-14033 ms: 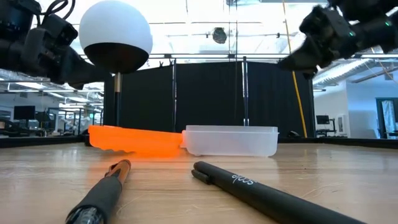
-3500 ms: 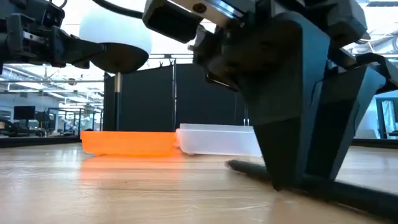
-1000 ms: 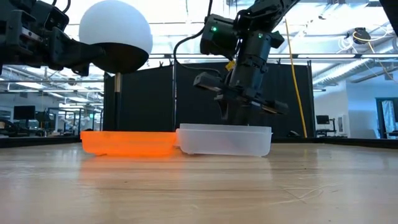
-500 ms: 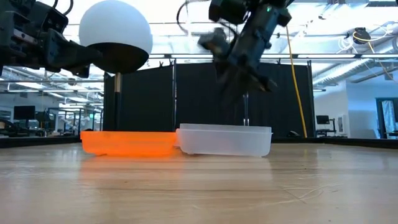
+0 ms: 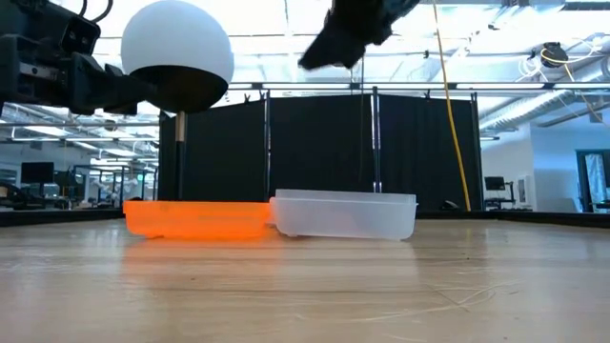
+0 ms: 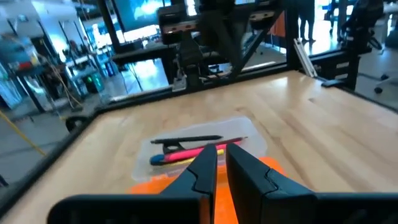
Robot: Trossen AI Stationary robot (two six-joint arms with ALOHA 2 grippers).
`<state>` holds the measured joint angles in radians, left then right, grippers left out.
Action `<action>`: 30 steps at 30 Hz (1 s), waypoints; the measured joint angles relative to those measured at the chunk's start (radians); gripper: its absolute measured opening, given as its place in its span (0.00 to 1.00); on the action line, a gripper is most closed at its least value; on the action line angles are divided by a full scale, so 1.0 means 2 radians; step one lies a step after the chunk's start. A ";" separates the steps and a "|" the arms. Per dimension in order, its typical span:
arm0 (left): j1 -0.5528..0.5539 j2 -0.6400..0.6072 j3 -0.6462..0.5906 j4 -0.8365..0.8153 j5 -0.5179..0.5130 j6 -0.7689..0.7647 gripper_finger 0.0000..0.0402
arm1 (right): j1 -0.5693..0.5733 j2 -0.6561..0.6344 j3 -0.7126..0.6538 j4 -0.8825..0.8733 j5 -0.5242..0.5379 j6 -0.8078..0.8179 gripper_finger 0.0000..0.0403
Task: Pick & place school supplies into a supply box
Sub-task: Return to Home Position
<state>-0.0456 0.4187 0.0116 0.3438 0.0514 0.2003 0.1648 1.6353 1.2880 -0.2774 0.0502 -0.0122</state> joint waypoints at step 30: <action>-0.044 -0.001 0.000 0.069 -0.133 0.004 0.01 | 0.146 -0.403 -0.475 0.323 0.189 0.040 0.00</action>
<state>-0.1345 0.4175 0.0116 0.4826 -0.2139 0.2082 0.4569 0.8284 0.3386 0.3685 0.4272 0.0671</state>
